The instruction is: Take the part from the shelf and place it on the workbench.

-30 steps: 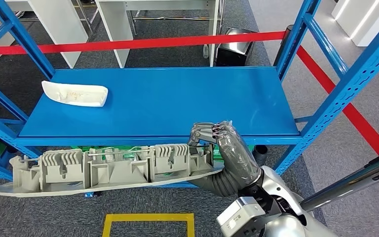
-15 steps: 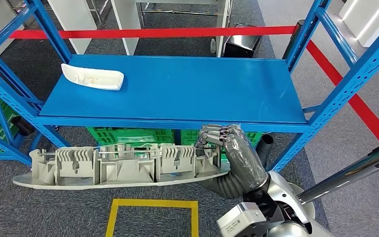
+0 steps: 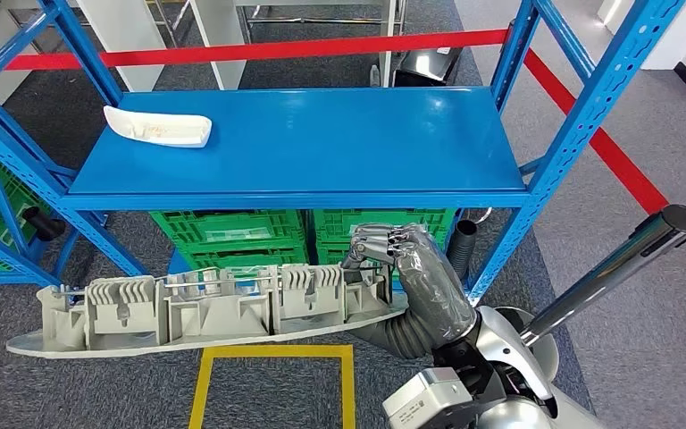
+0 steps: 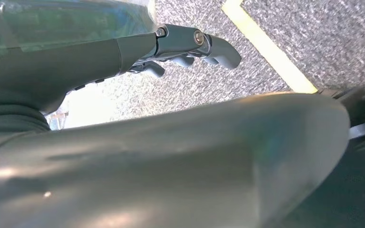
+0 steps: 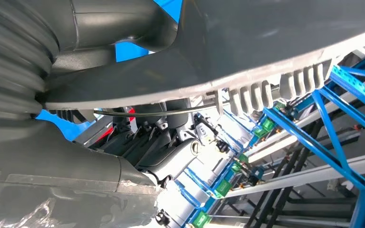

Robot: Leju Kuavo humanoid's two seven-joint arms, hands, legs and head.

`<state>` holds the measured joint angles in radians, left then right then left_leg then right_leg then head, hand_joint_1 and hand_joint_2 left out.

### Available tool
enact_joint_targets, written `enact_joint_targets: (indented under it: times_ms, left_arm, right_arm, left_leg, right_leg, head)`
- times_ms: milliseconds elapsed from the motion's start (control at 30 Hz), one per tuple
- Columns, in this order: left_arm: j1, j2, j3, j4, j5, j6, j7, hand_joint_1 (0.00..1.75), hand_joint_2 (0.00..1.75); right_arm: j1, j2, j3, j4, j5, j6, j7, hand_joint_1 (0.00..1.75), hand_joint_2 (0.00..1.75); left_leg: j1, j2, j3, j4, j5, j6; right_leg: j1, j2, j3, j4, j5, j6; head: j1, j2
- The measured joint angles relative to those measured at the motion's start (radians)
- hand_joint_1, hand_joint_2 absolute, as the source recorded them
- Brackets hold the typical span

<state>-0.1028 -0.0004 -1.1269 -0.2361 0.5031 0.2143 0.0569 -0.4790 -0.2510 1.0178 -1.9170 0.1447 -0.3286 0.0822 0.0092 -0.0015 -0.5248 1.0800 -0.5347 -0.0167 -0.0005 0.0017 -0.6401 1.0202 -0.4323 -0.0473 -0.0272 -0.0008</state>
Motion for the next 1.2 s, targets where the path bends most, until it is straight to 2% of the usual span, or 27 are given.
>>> enact_joint_targets:
  times_ms: [67,133,167,200,233,300,333,367,400,467,533,567,633,667,700,767,800,833,867,900,933,967,1000,1067,1133,1167,1200]
  left_arm:
    - [-0.004,0.001,0.0,0.0,0.002,0.002,0.001,0.0,1.75]
    - [-0.005,0.0,0.0,0.0,0.003,0.002,0.001,0.0,1.75]
    - [-0.005,0.0,0.0,0.0,0.004,0.001,0.002,0.0,1.75]
    - [-0.005,0.0,0.0,0.0,0.004,0.001,0.002,0.0,1.75]
    - [-0.006,0.0,0.0,0.0,0.004,-0.001,0.003,0.0,1.75]
    - [-0.008,0.0,0.0,0.0,0.004,-0.004,0.004,0.0,1.75]
    - [-0.008,-0.001,0.0,0.0,0.004,-0.006,0.004,0.0,1.75]
    - [-0.007,-0.001,0.0,0.0,0.004,-0.007,0.005,0.0,1.75]
    - [-0.007,-0.001,0.0,0.0,0.004,-0.007,0.005,0.0,1.75]
    - [-0.008,-0.002,0.0,0.0,0.004,-0.007,0.006,0.0,1.75]
    - [-0.008,-0.003,0.0,0.0,0.004,-0.006,0.007,0.0,1.75]
    - [-0.008,-0.004,0.0,0.0,0.004,-0.006,0.007,0.0,1.75]
    - [-0.008,-0.004,0.0,0.0,0.004,-0.006,0.008,0.0,1.75]
    - [-0.007,-0.004,0.0,0.0,0.004,-0.006,0.008,0.0,1.75]
    - [-0.007,-0.004,0.0,0.0,0.004,-0.006,0.009,0.0,1.75]
    - [-0.006,-0.003,0.0,0.0,0.004,-0.006,0.01,0.0,1.75]
    - [-0.006,-0.003,0.0,0.0,0.004,-0.007,0.011,0.0,1.75]
    - [-0.006,-0.003,0.0,0.0,0.004,-0.007,0.012,0.0,1.75]
    - [-0.006,-0.003,0.0,0.0,0.004,-0.007,0.012,0.0,1.75]
    - [-0.007,-0.003,0.0,0.0,0.004,-0.007,0.012,0.0,1.75]
    - [-0.007,-0.003,0.0,0.0,0.004,-0.007,0.012,0.0,1.75]
    - [-0.008,-0.003,0.0,0.0,0.004,-0.007,0.012,0.0,1.75]
    - [-0.01,-0.003,0.0,0.0,0.004,-0.008,0.013,0.0,1.75]
    - [-0.015,-0.002,0.0,0.0,0.004,-0.007,0.014,0.0,1.75]
    - [-0.018,-0.002,0.0,0.0,0.003,-0.008,0.014,0.0,1.75]
    - [-0.018,-0.002,0.0,0.0,0.003,-0.008,0.015,0.0,1.75]
    - [-0.019,-0.002,0.0,0.0,0.003,-0.009,0.017,0.0,1.75]
  right_arm:
    - [-0.002,0.0,-0.001,0.0,-0.001,0.001,0.0,1.75,1.75]
    - [-0.004,0.001,-0.002,0.0,-0.006,0.001,-0.001,1.75,1.75]
    - [-0.005,0.002,-0.002,0.001,-0.008,0.001,-0.002,1.75,1.75]
    - [-0.007,0.002,-0.003,0.001,-0.01,0.001,-0.003,1.75,1.75]
    - [-0.009,0.002,-0.004,0.002,-0.01,0.002,-0.004,1.75,1.75]
    - [-0.011,0.001,-0.005,0.003,-0.011,0.002,-0.005,1.75,1.75]
    - [-0.011,0.001,-0.005,0.004,-0.011,0.002,-0.006,1.75,1.75]
    - [-0.011,0.001,-0.005,0.006,-0.011,0.002,-0.007,1.75,1.75]
    - [-0.011,0.001,-0.005,0.007,-0.011,0.002,-0.007,1.75,1.75]
    - [-0.012,0.001,-0.006,0.007,-0.011,0.002,-0.007,1.75,1.75]
    - [-0.014,0.001,-0.009,0.007,-0.011,0.001,-0.009,1.75,1.75]
    - [-0.016,0.001,-0.011,0.007,-0.011,0.001,-0.01,1.75,1.75]
    - [-0.018,0.001,-0.013,0.007,-0.01,0.0,-0.011,1.75,1.75]
    - [-0.018,0.001,-0.013,0.007,-0.01,0.0,-0.011,1.75,1.75]
    - [-0.018,0.001,-0.013,0.007,-0.01,0.0,-0.011,1.75,1.75]
    - [-0.018,0.002,-0.013,0.008,-0.01,0.0,-0.012,1.75,1.75]
    - [-0.018,0.002,-0.013,0.008,-0.01,-0.001,-0.012,1.75,1.75]
    - [-0.018,0.002,-0.013,0.008,-0.01,-0.001,-0.012,1.75,1.75]
    - [-0.018,0.002,-0.013,0.009,-0.01,-0.001,-0.012,1.75,1.75]
    - [-0.017,0.002,-0.013,0.009,-0.009,-0.001,-0.012,1.75,1.75]
    - [-0.017,0.002,-0.013,0.01,-0.008,-0.002,-0.012,1.75,1.75]
    - [-0.017,0.002,-0.013,0.01,-0.007,-0.002,-0.012,1.75,1.75]
    - [-0.017,0.002,-0.014,0.01,-0.006,-0.003,-0.012,1.75,1.75]
    - [-0.016,0.002,-0.015,0.01,-0.002,-0.004,-0.012,1.75,1.75]
    - [-0.016,0.002,-0.016,0.01,0.002,-0.007,-0.012,1.75,1.75]
    - [-0.016,0.001,-0.016,0.01,0.004,-0.008,-0.012,1.75,1.75]
    - [-0.016,0.0,-0.017,0.01,0.004,-0.01,-0.012,1.75,1.75]
  left_leg:
    - [-0.007,0.0,0.05,-0.084,-0.005,0.01]
    - [-0.009,0.0,0.046,-0.102,0.005,0.019]
    - [-0.007,0.002,0.04,-0.106,0.016,0.025]
    - [-0.005,0.003,0.031,-0.109,0.028,0.031]
    - [-0.003,0.005,0.019,-0.112,0.04,0.036]
    - [-0.003,0.006,-0.01,-0.11,0.063,0.042]
    - [-0.004,0.005,-0.027,-0.108,0.074,0.042]
    - [-0.004,0.005,-0.044,-0.105,0.085,0.041]
    - [-0.004,0.005,-0.062,-0.101,0.095,0.039]
    - [-0.004,0.005,-0.095,-0.089,0.112,0.034]
    - [-0.006,0.004,-0.12,-0.078,0.128,0.026]
    - [-0.006,0.004,-0.126,-0.076,0.137,0.02]
    - [-0.005,0.003,-0.133,-0.078,0.155,0.008]
    - [-0.003,0.003,-0.137,-0.076,0.152,0.002]
    - [-0.002,0.002,-0.144,-0.063,0.132,-0.004]
    - [0.001,0.002,-0.169,0.022,0.042,-0.014]
    - [0.003,0.002,-0.183,0.088,-0.007,-0.018]
    - [0.004,0.002,-0.193,0.151,-0.039,-0.022]
    - [0.004,0.002,-0.192,0.193,-0.048,-0.023]
    - [0.004,0.002,-0.176,0.203,-0.035,-0.023]
    - [0.004,0.001,-0.143,0.178,-0.009,-0.022]
    - [0.004,0.001,-0.095,0.123,0.014,-0.018]
    - [0.003,0.001,-0.04,0.051,0.02,-0.013]
    - [-0.001,0.0,0.032,-0.063,0.006,-0.002]
    - [-0.006,0.0,0.037,-0.095,0.005,0.01]
    - [-0.006,0.002,0.03,-0.098,0.015,0.017]
    - [-0.005,0.004,0.023,-0.101,0.025,0.025]
  right_leg:
    - [0.0,-0.001,-0.009,-0.001,0.017,0.011]
    - [-0.002,-0.003,-0.012,-0.006,0.031,0.025]
    - [-0.003,-0.002,-0.016,-0.002,0.023,0.031]
    - [-0.004,-0.001,-0.024,0.015,-0.002,0.036]
    - [-0.005,0.0,-0.037,0.053,-0.046,0.041]
    - [-0.007,0.0,-0.069,0.176,-0.145,0.049]
    - [-0.008,0.0,-0.077,0.234,-0.17,0.051]
    - [-0.008,0.0,-0.075,0.27,-0.171,0.053]
    - [-0.008,0.0,-0.057,0.272,-0.15,0.053]
    - [-0.007,0.0,0.024,0.18,-0.1,0.047]
    - [-0.004,0.0,0.119,0.039,-0.104,0.036]
    - [-0.002,0.001,0.144,-0.006,-0.116,0.031]
    - [0.002,0.002,0.146,-0.029,-0.116,0.018]
    - [0.001,0.001,0.139,-0.03,-0.107,0.012]
    - [-0.001,-0.001,0.131,-0.031,-0.097,0.004]
    - [-0.005,-0.004,0.111,-0.032,-0.075,-0.007]
    - [-0.005,-0.005,0.098,-0.03,-0.065,-0.009]
    - [-0.005,-0.005,0.085,-0.028,-0.055,-0.009]
    - [-0.004,-0.005,0.07,-0.026,-0.045,-0.008]
    - [-0.004,-0.005,0.054,-0.021,-0.037,-0.007]
    - [-0.004,-0.005,0.039,-0.016,-0.028,-0.005]
    - [-0.004,-0.004,0.024,-0.01,-0.021,-0.002]
    - [-0.003,-0.004,0.012,-0.005,-0.014,0.002]
    - [-0.002,-0.004,-0.001,0.001,0.0,0.013]
    - [-0.003,-0.005,-0.005,-0.004,0.017,0.026]
    - [-0.004,-0.005,-0.008,-0.004,0.018,0.032]
    - [-0.005,-0.004,-0.014,0.005,0.004,0.037]
  head:
    - [-0.001,0.0]
    - [0.0,0.0]
    - [0.001,0.0]
    - [0.004,0.0]
    - [0.008,0.0]
    - [0.018,0.0]
    - [0.021,0.0]
    - [0.023,0.0]
    - [0.025,0.0]
    - [0.027,0.0]
    - [0.028,0.0]
    - [0.028,0.0]
    - [0.027,0.0]
    - [0.027,0.0]
    - [0.026,0.0]
    - [0.019,0.0]
    - [0.015,0.0]
    - [0.012,0.0]
    - [0.011,0.0]
    - [0.01,0.0]
    - [0.008,0.0]
    - [0.007,0.0]
    - [0.004,0.0]
    - [0.003,0.0]
    - [0.004,0.0]
    - [0.004,0.0]
    - [0.004,0.0]
